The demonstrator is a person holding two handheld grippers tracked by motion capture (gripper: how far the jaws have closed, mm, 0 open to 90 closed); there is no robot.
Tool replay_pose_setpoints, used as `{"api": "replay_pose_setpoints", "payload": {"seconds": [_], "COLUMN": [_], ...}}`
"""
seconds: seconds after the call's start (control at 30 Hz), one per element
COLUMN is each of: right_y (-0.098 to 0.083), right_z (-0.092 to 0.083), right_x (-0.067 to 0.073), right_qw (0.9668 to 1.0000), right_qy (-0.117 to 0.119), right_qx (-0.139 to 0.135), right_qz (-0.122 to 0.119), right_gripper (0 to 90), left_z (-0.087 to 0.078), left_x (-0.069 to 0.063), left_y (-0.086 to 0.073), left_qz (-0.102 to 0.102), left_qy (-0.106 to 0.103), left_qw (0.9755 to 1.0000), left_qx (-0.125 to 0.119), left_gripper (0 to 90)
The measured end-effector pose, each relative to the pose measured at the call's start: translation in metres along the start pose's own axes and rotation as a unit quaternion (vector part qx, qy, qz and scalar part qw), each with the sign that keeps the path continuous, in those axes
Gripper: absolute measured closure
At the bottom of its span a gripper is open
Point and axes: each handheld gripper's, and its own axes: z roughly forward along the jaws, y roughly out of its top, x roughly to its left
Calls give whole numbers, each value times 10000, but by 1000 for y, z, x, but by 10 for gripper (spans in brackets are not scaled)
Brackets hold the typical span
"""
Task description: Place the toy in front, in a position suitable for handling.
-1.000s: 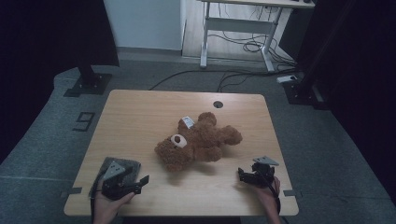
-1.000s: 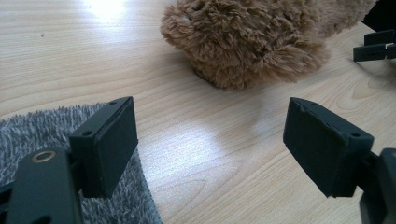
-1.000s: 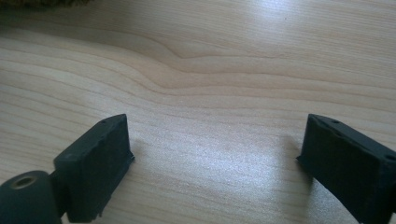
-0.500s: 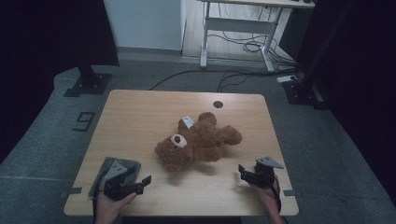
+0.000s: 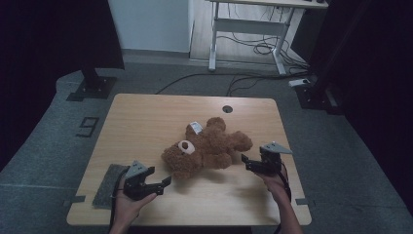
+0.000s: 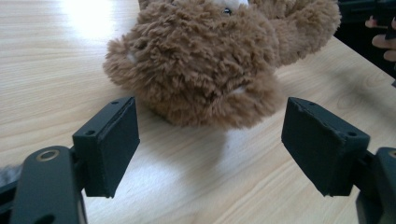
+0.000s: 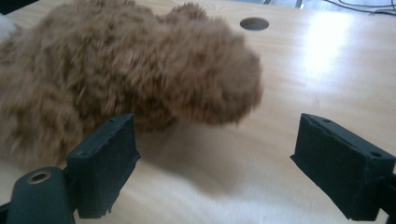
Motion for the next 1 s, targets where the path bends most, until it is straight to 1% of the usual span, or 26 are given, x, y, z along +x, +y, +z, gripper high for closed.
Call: {"api": "replay_pose_setpoints", "payload": {"seconds": [0.03, 0.07, 0.17, 0.23, 0.27, 0.33, 0.37, 0.4, 0.43, 0.53, 0.57, 0.6, 0.63, 0.67, 0.7, 0.73, 0.77, 0.8, 0.83, 0.87, 0.9, 0.93, 1.0], "right_y": [0, 7, 13, 18, 21, 21, 21, 21, 21, 21, 21, 21, 21, 22, 22, 21, 21, 21, 21, 22, 22, 21, 21], "right_z": [0, 4, 10, 18, 24, 32, 36, 39, 39, 48, 53, 53, 57, 59, 59, 62, 62, 62, 63, 64, 64, 64, 64], "right_x": [0, -3, -6, -8, -10, -10, -11, -11, -11, -11, -12, -12, -11, -11, -11, -10, -9, -9, -8, -8, -8, -8, -9], "right_qw": [10000, 10000, 9999, 9999, 9997, 9995, 9994, 9993, 9993, 9991, 9990, 9990, 9989, 9989, 9989, 9987, 9985, 9985, 9989, 9992, 9992, 9989, 9987], "right_qy": [0, 60, 107, 114, 156, 150, 148, 161, 161, 171, 188, 188, 215, 208, 208, 278, 362, 362, 310, 293, 293, 361, 425], "right_qx": [0, -12, -7, 59, 126, 204, 227, 254, 254, 306, 298, 298, 306, 299, 299, 252, 188, 188, 157, 192, 192, 190, 207], "right_qz": [0, 43, 88, 90, 132, 198, 196, 199, 199, 241, 266, 266, 288, 301, 301, 343, 352, 352, 307, 211, 211, 223, 207], "right_gripper": [129, 129, 129, 130, 133, 136, 137, 136, 136, 137, 138, 138, 149, 165, 165, 304, 362, 362, 400, 486, 486, 508, 562], "left_z": [2, 7, 12, 18, 24, 30, 30, 36, 36, 45, 49, 53, 57, 64, 64, 66, 66, 66, 65, 63, 63, 63, 63], "left_x": [-1, -3, -7, -10, -14, -19, -19, -23, -23, -30, -32, -34, -35, -39, -39, -41, -40, -40, -38, -33, -33, -31, -28], "left_y": [1, 3, 5, 6, 7, 6, 6, 6, 6, 5, 5, 5, 6, 5, 5, 5, 5, 5, 5, 5, 5, 6, 6], "left_qz": [-2, -10, -7, -10, 23, 31, 31, 58, 58, 109, 124, 161, 201, 343, 343, 470, 439, 439, 418, 368, 368, 358, 342], "left_qy": [-3, -18, -31, -42, -37, -6, -6, -42, -42, 20, 63, 125, 180, 418, 418, 651, 653, 653, 585, 500, 500, 458, 400], "left_qw": [10000, 10000, 10000, 10000, 9999, 9999, 9999, 9998, 9998, 9996, 9995, 9993, 9989, 9977, 9977, 9964, 9967, 9967, 9973, 9980, 9980, 9983, 9986], "left_qx": [3, 24, 60, 90, 130, 162, 162, 209, 209, 271, 287, 318, 375, 397, 397, 287, 215, 215, 166, 119, 119, 104, 86], "left_gripper": [186, 181, 170, 162, 162, 156, 152, 149, 148, 147, 149, 149, 171, 210, 262, 331, 402, 457, 457, 530, 557, 557, 595]}}
